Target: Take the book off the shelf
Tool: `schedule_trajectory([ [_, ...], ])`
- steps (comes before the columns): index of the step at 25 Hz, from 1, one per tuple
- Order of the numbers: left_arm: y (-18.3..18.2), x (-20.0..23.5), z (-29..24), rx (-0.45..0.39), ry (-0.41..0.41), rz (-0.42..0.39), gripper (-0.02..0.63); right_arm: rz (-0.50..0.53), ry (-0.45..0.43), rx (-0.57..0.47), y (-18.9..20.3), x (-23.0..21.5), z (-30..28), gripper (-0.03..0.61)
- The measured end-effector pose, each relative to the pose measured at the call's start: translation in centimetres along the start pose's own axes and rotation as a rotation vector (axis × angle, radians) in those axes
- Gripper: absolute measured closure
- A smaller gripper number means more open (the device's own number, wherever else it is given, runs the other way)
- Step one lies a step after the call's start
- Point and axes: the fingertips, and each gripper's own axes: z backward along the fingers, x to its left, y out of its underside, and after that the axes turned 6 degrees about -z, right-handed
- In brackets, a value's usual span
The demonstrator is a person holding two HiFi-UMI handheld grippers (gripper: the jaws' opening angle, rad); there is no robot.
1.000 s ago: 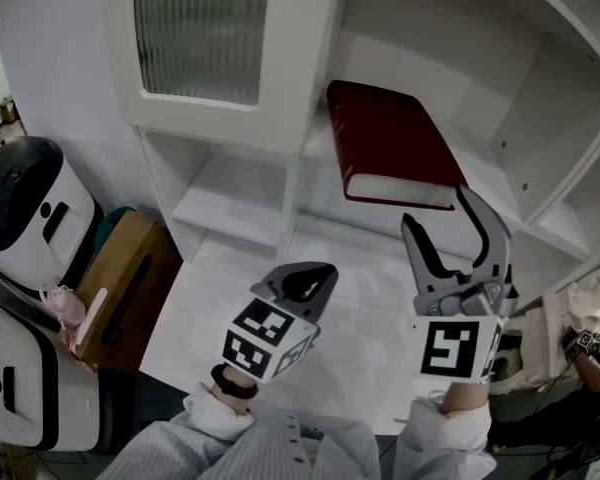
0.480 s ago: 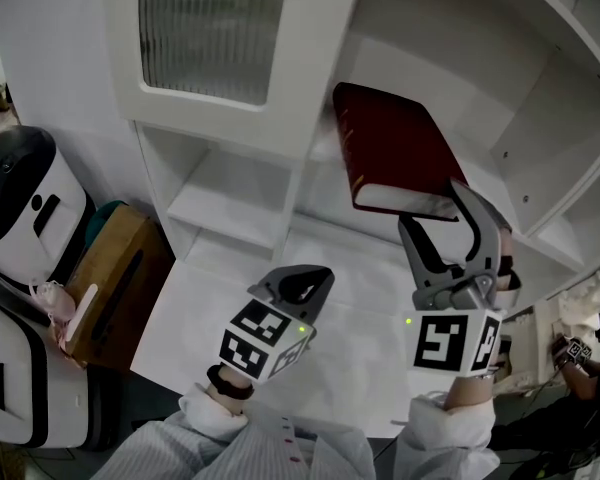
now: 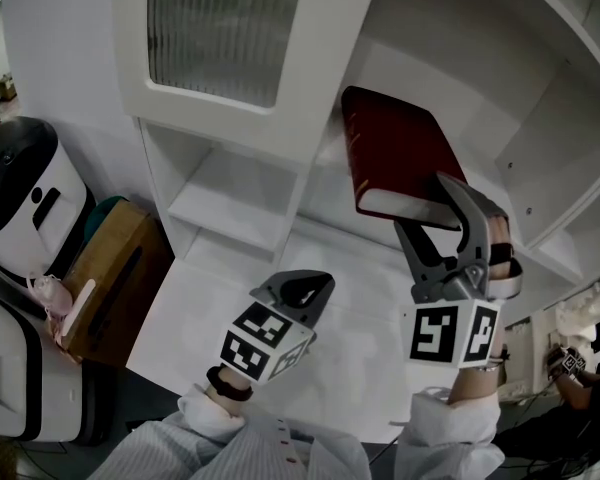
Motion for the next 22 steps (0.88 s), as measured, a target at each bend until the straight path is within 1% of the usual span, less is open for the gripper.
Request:
schedule_trajectory([
  [6,0.3,0.5,0.1,0.003,-0.012,0.009,0.604,0.022,-0.03,0.013,0.3,0.3,-1.7,0.324],
  [11,0.1,0.6,0.2,0.0,-0.016,0.009,0.604,0.037,0.005,0.023,0.4,-0.2,-2.0,0.325],
  [17,-0.3,0.5,0.4,-0.003,-0.014,0.0,0.604,0.037,0.002,0.018,0.0,-0.3,-1.3,0.331],
  [22,-0.5,0.2,0.6,-0.009,-0.012,-0.011,0.604,0.033,0.019,0.015,-0.3,-0.2,-0.4,0.341],
])
